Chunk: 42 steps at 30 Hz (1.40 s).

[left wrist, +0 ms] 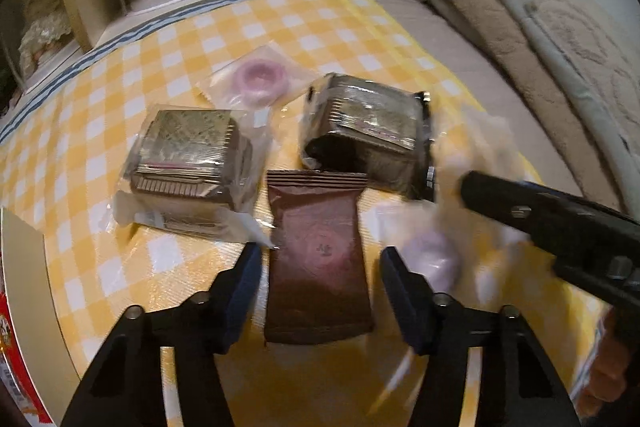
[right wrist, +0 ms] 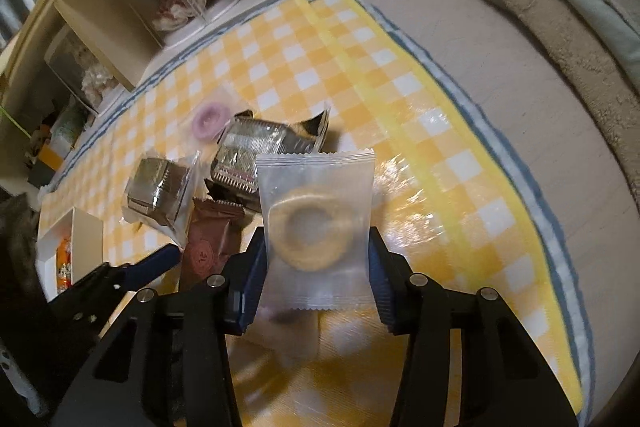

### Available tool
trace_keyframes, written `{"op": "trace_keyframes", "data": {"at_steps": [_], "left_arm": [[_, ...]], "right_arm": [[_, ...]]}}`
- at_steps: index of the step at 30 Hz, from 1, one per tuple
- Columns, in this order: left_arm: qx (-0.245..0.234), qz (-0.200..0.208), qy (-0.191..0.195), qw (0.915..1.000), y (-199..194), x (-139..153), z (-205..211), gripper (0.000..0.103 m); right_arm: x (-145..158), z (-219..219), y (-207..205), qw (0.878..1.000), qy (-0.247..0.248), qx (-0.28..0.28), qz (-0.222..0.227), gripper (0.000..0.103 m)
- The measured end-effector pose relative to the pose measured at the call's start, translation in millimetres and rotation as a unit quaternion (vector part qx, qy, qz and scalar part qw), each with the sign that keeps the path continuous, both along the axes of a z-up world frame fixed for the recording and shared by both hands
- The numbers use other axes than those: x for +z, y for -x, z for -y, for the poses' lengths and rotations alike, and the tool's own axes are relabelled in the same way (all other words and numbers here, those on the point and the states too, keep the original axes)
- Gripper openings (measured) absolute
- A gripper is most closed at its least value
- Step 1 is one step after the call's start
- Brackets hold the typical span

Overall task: Organize snacks
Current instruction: 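Grasp brown packet with left tool while right tool grasps clear ring-cookie packet, then lift and carry both held packets over the white tray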

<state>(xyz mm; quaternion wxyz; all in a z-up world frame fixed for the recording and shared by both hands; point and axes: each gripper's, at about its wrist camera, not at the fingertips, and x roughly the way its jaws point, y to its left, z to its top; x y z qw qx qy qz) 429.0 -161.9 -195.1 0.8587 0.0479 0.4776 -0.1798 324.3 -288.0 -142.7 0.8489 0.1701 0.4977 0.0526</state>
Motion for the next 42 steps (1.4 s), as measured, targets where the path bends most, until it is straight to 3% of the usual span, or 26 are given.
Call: {"op": "trace_keyframes", "data": {"at_steps": [5,11,16,29,42], "left_arm": [[0.005,0.005,-0.013,0.9999,2,0,8,0.040],[-0.014,-0.001,-0.002,0.9999,17,7,9,0.039],[-0.009,0.008,0.032,0.9994,30,29,-2,0.039],[0.038,0.085,0.088,0.9918,83,106,-70,0.039],[0.081,0.135,0.075,0.9847,172,166,-147,0.040]], "right_arm": [[4,6,3,1.000,-0.005,-0.004,0.005,0.048],[8,5,9,1.000,0.003,0.000,0.012,0.048],[16,4,16,1.000,0.010,0.003,0.021,0.048],[65,-4,45,0.996,0.009,0.023,0.089,0.048],[106,-52,80,0.986,0.001,0.083,0.144,0.048]]}}
